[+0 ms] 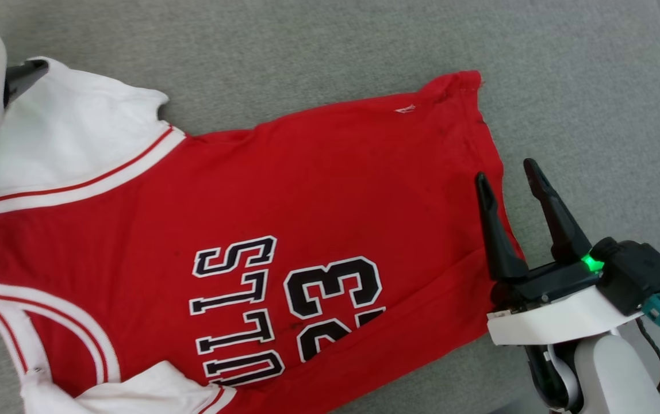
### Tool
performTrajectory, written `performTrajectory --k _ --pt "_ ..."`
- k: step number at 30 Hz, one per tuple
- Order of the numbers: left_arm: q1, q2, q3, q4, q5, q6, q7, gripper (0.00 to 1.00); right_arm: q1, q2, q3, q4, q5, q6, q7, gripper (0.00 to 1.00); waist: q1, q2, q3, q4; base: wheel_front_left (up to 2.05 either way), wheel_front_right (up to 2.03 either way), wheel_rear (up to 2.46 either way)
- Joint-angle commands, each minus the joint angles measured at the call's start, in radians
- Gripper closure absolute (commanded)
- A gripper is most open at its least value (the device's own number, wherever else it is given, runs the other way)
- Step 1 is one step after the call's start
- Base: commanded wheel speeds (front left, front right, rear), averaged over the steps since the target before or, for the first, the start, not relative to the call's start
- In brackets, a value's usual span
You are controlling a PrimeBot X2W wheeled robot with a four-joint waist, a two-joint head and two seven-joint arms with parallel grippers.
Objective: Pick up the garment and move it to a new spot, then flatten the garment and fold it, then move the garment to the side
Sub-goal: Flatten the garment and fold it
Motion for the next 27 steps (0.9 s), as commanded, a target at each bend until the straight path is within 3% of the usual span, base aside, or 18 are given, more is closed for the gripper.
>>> performTrajectory --k 1,9,10,11,12,21,27 --pt "-0.009 0.005 -0.008 0.018 0.004 0.01 0.023 0.0 -0.015 0.006 0.009 0.002 -0.006 0.0 -0.006 0.0 -0.0002 -0.0001 0.025 -0.028 0.0 0.0 0.0" --pt "0.008 0.035 -0.049 0.053 0.012 0.041 0.136 0.0 -0.003 0.007 0.044 0.016 0.028 0.0 -0.015 0.0 -0.0002 -0.0001 0.051 -0.051 0.0 0.0 0.0" --pt "0.015 0.033 -0.052 0.052 0.005 0.046 0.148 0.27 -0.003 0.007 0.043 0.016 0.031 0.0 -0.015 0.0 -0.0002 -0.0001 0.053 -0.052 0.0 0.0 0.0" --pt "0.02 0.032 -0.054 0.048 0.001 0.048 0.154 0.7 -0.003 0.007 0.042 0.018 0.032 0.0 -0.016 0.0 -0.0002 -0.0001 0.055 -0.051 0.0 0.0 0.0" --pt "0.024 0.03 -0.055 0.044 -0.001 0.052 0.156 1.0 -0.003 0.007 0.039 0.019 0.032 0.0 -0.017 0.0 -0.0002 -0.0001 0.056 -0.05 0.0 0.0 0.0" --pt "0.016 -0.002 -0.042 0.01 0.019 0.026 0.024 1.0 -0.019 0.006 -0.012 0.032 -0.004 -0.001 0.014 0.0 -0.0002 -0.0001 0.011 0.003 0.0 0.0 0.0" --pt "0.03 -0.043 -0.087 -0.017 0.065 -0.006 -0.134 1.0 -0.013 -0.008 -0.064 0.007 -0.055 0.0 0.125 0.0 -0.0002 -0.0001 -0.063 0.085 0.0 0.0 0.0"
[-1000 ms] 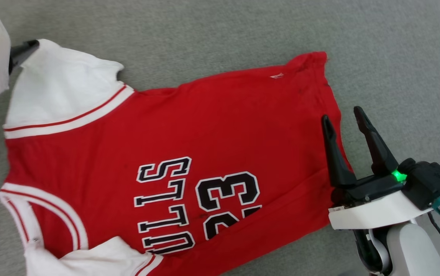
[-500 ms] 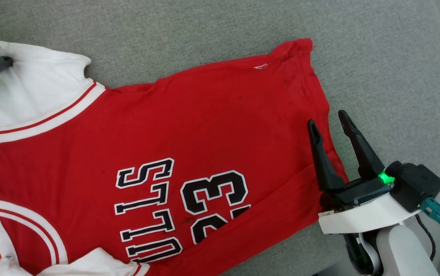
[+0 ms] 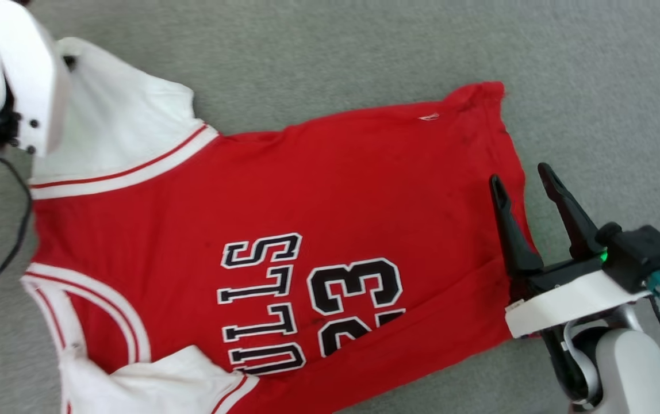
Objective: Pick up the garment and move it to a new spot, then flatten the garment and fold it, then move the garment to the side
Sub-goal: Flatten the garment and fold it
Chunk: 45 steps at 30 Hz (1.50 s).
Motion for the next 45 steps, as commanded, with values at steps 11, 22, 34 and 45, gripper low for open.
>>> performTrajectory --k 11,22,34,45 --pt "0.113 -0.033 -0.073 -0.183 0.015 -0.007 -0.181 1.0 -0.134 -0.291 0.003 -0.086 0.113 -0.001 0.651 0.0 0.0 0.0 -0.132 0.202 0.0 0.0 0.0" --pt "0.223 -0.053 -0.082 -0.375 0.012 0.048 -0.261 1.0 -0.348 -0.471 -0.007 0.048 0.189 0.0 1.115 0.0 0.0 0.0 -0.097 0.331 0.0 0.0 0.0" --pt "0.245 -0.068 -0.098 -0.49 0.046 0.072 -0.298 1.0 -0.43 -0.466 0.061 0.23 0.149 0.0 1.142 0.0 0.0 0.0 -0.03 0.402 0.0 0.0 0.0" --pt "0.262 -0.081 -0.112 -0.491 0.061 0.082 -0.318 1.0 -0.38 -0.461 0.145 0.351 0.175 0.0 1.124 1.0 0.0 0.0 -0.019 0.422 0.0 0.0 0.0"
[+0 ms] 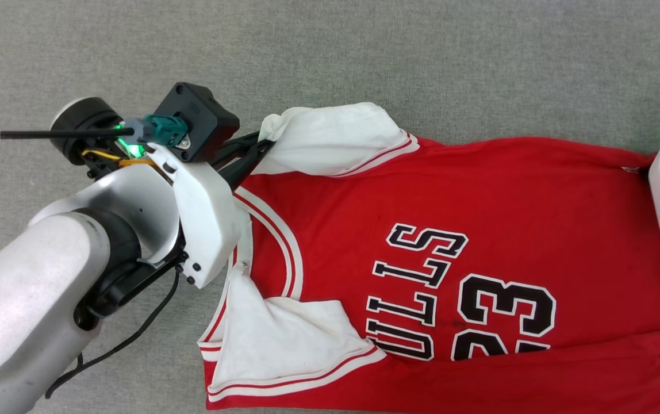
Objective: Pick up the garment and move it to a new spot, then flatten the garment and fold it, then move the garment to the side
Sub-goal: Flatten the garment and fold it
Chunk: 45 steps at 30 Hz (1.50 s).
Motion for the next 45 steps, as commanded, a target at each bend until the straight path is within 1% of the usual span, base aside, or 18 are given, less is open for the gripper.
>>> performTrajectory --k 1,3,7,11,14,20,23,26,30,36,41,45 --pt "0.016 -0.004 -0.003 0.009 0.008 0.004 -0.009 1.0 0.068 0.028 0.039 0.077 0.009 0.0 0.007 1.0 0.0003 -0.0001 -0.011 -0.002 0.0 0.0 0.0" --pt "0.024 -0.011 -0.001 0.026 0.004 0.014 -0.021 1.0 0.068 0.021 0.021 0.079 0.013 -0.001 -0.018 1.0 0.0003 -0.0001 -0.029 -0.005 0.0 0.0 0.0" --pt "0.058 -0.024 -0.007 0.066 0.003 0.031 -0.048 1.0 0.088 0.038 -0.045 0.07 0.033 -0.001 -0.084 1.0 0.0003 -0.0001 -0.088 -0.008 0.0 0.0 0.0" --pt "0.106 -0.036 -0.009 0.083 -0.012 0.049 -0.08 1.0 0.135 0.028 -0.081 0.015 0.063 -0.001 -0.144 1.0 0.0003 -0.0001 -0.15 -0.012 0.0 0.0 0.0" --pt "0.144 -0.033 -0.003 0.082 -0.02 0.068 -0.101 1.0 0.188 0.019 -0.117 -0.032 0.077 -0.001 -0.181 1.0 0.0003 -0.0001 -0.192 -0.01 0.0 0.0 0.0" --pt "0.235 -0.01 -0.014 0.062 -0.037 0.097 -0.125 1.0 0.329 0.038 -0.184 -0.138 0.102 -0.001 -0.219 1.0 0.0003 -0.0001 -0.273 -0.004 0.0 0.0 0.0" --pt "0.298 0.011 -0.013 0.042 -0.053 0.123 -0.136 1.0 0.409 0.05 -0.203 -0.194 0.103 -0.001 -0.233 1.0 0.0003 -0.0001 -0.307 -0.004 0.0 0.0 0.0" --pt "0.366 0.036 -0.02 0.023 -0.071 0.143 -0.144 1.0 0.49 0.074 -0.225 -0.246 0.127 -0.001 -0.237 1.0 0.0003 -0.0001 -0.327 -0.001 0.0 0.0 0.0" --pt "0.448 0.06 -0.041 0.015 -0.087 0.157 -0.153 1.0 0.598 0.068 -0.237 -0.293 0.135 -0.001 -0.222 1.0 0.0003 -0.0001 -0.337 0.001 0.0 0.0 0.0" --pt "0.537 0.071 -0.093 0.051 -0.085 0.155 -0.157 1.0 0.706 0.033 -0.205 -0.312 0.145 -0.001 -0.202 1.0 0.0003 -0.0001 -0.337 -0.003 0.0 0.0 0.0" --pt "0.566 0.04 -0.125 0.108 -0.096 0.131 -0.168 1.0 0.734 -0.016 -0.148 -0.293 0.127 -0.001 -0.223 1.0 0.0003 -0.0001 -0.329 -0.004 0.0 0.0 0.0" --pt "0.559 0.013 -0.151 0.165 -0.079 0.107 -0.176 1.0 0.724 -0.035 -0.109 -0.261 0.126 -0.001 -0.254 1.0 0.0003 -0.0001 -0.321 -0.004 0.0 0.0 0.0"
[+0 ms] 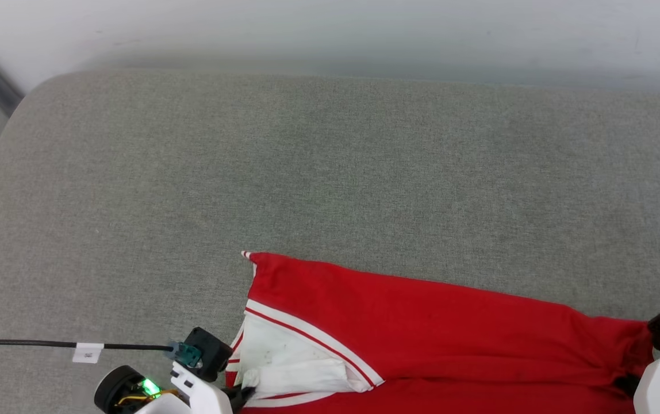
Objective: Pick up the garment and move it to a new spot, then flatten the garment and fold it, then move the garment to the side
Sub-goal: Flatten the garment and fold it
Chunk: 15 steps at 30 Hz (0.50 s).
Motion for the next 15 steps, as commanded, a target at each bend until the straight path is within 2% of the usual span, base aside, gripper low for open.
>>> performTrajectory --k 1,4,6,7,8,9,15 --pt "-0.005 -0.017 -0.007 0.023 0.006 -0.015 -0.008 1.0 -0.005 -0.013 0.014 0.017 -0.003 -0.001 -0.012 1.0 0.0001 0.0 0.005 0.0 0.0 0.0 0.0" --pt "-0.014 -0.04 -0.012 0.065 0.002 -0.033 -0.026 1.0 -0.018 -0.026 0.044 0.045 -0.012 -0.001 -0.029 1.0 0.0001 0.0 0.01 0.001 0.0 0.0 0.0" --pt "-0.021 -0.06 -0.023 0.107 0.008 -0.051 -0.039 1.0 -0.029 -0.012 0.058 0.069 0.008 -0.001 -0.046 1.0 0.0001 0.0 0.01 0.0 0.0 0.0 0.0" --pt "-0.023 -0.066 -0.026 0.119 0.008 -0.058 -0.04 0.72 -0.035 -0.01 0.061 0.074 0.01 -0.001 -0.055 0.98 0.0001 0.0 0.008 -0.001 0.0 0.0 0.0" --pt "-0.025 -0.071 -0.028 0.129 0.011 -0.062 -0.047 0.06 -0.041 -0.006 0.056 0.08 0.012 -0.001 -0.062 0.27 0.0001 0.0 0.006 -0.002 0.0 0.0 0.0" --pt "-0.029 -0.077 -0.026 0.137 0.012 -0.064 -0.058 0.0 -0.046 -0.004 0.055 0.082 0.014 -0.001 -0.071 0.0 0.0001 0.0 0.003 -0.002 0.0 0.0 0.0" --pt "-0.031 -0.099 0.014 0.144 0.011 -0.057 -0.155 0.0 -0.052 0.023 0.011 0.049 0.067 -0.001 -0.092 0.0 0.0001 0.0 -0.039 -0.002 0.0 0.0 0.0"
